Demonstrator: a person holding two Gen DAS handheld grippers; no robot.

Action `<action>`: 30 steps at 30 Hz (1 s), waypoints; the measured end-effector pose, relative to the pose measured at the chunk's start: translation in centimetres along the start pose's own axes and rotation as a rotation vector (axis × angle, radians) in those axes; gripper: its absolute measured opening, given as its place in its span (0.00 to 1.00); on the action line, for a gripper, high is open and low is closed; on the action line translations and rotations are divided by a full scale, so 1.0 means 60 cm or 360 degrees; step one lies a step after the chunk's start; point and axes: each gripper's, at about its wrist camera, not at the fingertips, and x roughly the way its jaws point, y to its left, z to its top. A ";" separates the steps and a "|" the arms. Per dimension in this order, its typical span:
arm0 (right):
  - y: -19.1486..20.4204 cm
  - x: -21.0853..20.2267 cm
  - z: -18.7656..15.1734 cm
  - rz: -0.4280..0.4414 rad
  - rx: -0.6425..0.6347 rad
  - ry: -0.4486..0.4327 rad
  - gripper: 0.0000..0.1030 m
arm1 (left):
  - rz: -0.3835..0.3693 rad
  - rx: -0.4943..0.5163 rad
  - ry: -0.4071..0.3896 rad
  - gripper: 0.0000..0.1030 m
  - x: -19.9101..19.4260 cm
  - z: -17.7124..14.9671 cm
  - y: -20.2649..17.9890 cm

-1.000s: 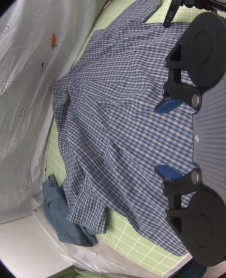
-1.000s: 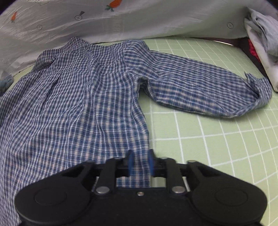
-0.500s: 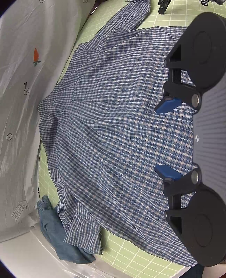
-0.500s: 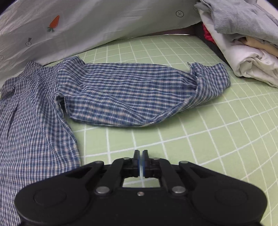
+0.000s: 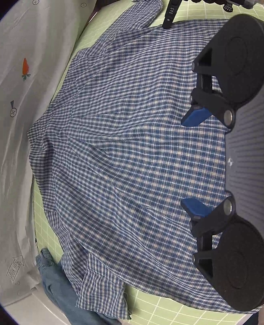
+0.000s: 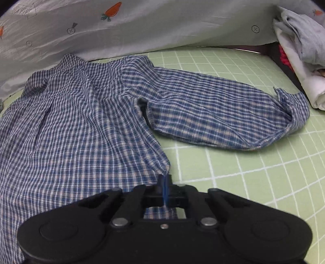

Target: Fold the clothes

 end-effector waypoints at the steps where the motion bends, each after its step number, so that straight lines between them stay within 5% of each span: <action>1: 0.001 -0.001 0.001 -0.0016 -0.0017 0.0000 0.00 | -0.0005 0.0014 0.0005 0.76 0.003 0.002 0.000; 8: -0.090 -0.016 0.007 -0.0202 0.0056 -0.0004 0.00 | -0.0023 -0.0003 -0.0105 0.76 -0.023 0.019 -0.042; 12: -0.177 -0.028 0.010 -0.0064 0.0202 0.0018 0.01 | -0.0036 -0.0114 -0.0168 0.76 -0.042 0.015 -0.084; 14: -0.208 -0.035 0.006 -0.0053 0.0248 -0.0017 0.19 | -0.0056 -0.0139 -0.0154 0.76 -0.043 0.013 -0.107; 15: -0.224 -0.039 0.004 -0.0047 0.0272 -0.0035 0.37 | -0.0062 -0.0125 -0.0147 0.76 -0.042 0.013 -0.119; 19: -0.274 -0.038 0.007 -0.0038 0.0389 -0.0093 0.80 | -0.0036 -0.0084 -0.0159 0.76 -0.043 0.016 -0.163; 26: -0.304 0.023 0.070 -0.0088 0.0477 -0.0111 0.84 | -0.0004 -0.0060 -0.0167 0.76 -0.021 0.064 -0.207; 30: -0.312 0.065 0.118 -0.0287 0.0434 -0.0132 0.84 | 0.0030 -0.0033 -0.0158 0.76 0.005 0.107 -0.225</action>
